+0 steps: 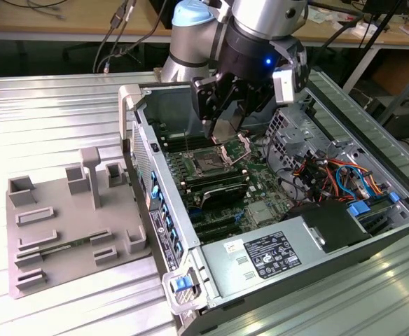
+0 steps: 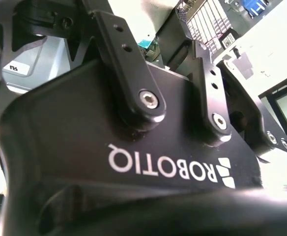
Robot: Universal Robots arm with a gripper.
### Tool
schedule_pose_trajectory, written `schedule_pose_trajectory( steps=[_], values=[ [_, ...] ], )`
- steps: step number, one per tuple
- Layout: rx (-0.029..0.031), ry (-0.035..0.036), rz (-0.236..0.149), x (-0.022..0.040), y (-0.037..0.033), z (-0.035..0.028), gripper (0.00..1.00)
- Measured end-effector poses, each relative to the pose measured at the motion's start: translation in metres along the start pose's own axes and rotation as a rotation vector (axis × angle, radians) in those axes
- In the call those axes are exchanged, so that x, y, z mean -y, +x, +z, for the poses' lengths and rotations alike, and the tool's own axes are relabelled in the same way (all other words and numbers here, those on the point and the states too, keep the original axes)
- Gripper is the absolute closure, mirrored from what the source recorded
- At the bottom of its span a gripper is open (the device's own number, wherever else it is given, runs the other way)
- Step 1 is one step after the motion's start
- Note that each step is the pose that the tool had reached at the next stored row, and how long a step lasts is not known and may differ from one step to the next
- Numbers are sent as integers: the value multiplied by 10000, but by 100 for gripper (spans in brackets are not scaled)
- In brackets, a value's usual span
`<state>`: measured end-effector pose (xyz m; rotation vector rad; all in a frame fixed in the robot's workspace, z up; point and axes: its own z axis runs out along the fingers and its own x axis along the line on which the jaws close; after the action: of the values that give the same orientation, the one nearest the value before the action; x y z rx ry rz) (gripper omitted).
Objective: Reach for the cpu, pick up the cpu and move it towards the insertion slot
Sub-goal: 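Pick up the cpu and move it towards the insertion slot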
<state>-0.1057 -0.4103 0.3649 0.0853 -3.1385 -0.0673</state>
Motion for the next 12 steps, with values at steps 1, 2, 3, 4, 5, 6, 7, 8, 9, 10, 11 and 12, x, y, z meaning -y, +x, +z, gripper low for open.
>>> schedule_pose_trajectory(
  steps=[1,2,3,4,5,6,7,8,9,10,11,12],
  values=[
    [0,0,0,1,-6,4,45],
    [0,1,0,1,-12,9,45],
    [-1,2,0,1,-16,14,45],
    [-1,1,0,2,-20,19,45],
    [-1,2,0,2,-24,23,45],
    [0,1,0,3,-30,31,45],
    [0,1,0,3,-35,36,45],
    [0,1,-1,4,-40,42,45],
    [-1,1,0,5,-50,51,45],
    [0,0,0,6,-59,57,45],
    [1,-1,0,6,-70,63,45],
    [1,-1,0,7,-77,66,45]
  ],
)
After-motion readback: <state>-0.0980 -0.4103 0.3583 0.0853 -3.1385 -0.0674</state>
